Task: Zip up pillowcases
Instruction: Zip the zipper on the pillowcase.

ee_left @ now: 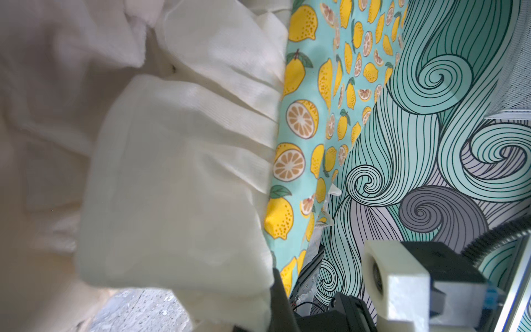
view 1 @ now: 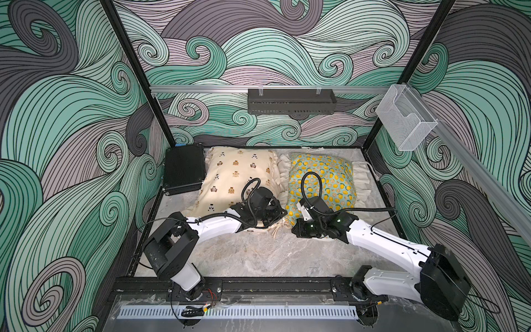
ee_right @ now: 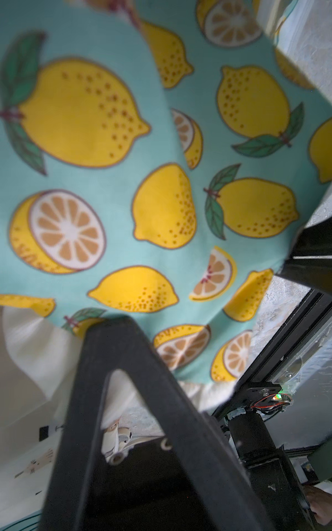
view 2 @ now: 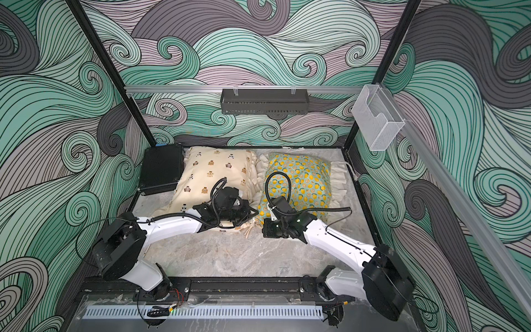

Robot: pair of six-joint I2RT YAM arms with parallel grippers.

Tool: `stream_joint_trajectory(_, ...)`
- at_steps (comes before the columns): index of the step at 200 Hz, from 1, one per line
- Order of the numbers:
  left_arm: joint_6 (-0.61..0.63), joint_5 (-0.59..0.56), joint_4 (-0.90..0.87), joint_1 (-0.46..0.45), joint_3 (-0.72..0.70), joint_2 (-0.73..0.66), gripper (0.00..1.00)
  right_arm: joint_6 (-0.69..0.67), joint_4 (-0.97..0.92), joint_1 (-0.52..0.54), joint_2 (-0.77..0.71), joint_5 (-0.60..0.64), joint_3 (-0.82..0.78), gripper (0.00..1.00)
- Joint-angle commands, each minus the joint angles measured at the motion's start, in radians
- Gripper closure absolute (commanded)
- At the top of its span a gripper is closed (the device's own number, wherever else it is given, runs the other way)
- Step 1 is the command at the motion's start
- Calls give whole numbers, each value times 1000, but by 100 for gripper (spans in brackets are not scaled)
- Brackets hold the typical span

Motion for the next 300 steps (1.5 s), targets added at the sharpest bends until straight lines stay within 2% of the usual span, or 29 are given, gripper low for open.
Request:
stream_joint_trajectory(1,11,-21,-16,20,44,-34,100,2,-61,-7,9,-11,11,89)
stream_joint_trajectory(34,-98,30,7,16,28,-24,100,-1,-50,-2,-38,4,28,84)
stream_joint_trajectory(50,-137,41,13,14,21,-23,100,2,-57,1,-83,26,32,75)
stream_joint_trajectory(102,-220,29,-3,12,8,-63,100,59,-44,92,-243,223,-19,66)
stream_joint_trajectory(122,-225,25,-12,12,16,-71,100,55,-22,121,-242,255,-36,64)
stream_joint_trajectory(164,-255,53,9,13,17,-56,100,54,151,131,-240,225,-122,61)
stream_joint_trajectory(222,-255,51,8,12,14,-62,100,28,308,142,-179,264,-168,65)
stream_joint_trajectory(300,-249,59,11,11,14,-63,100,13,352,142,-88,319,-146,62)
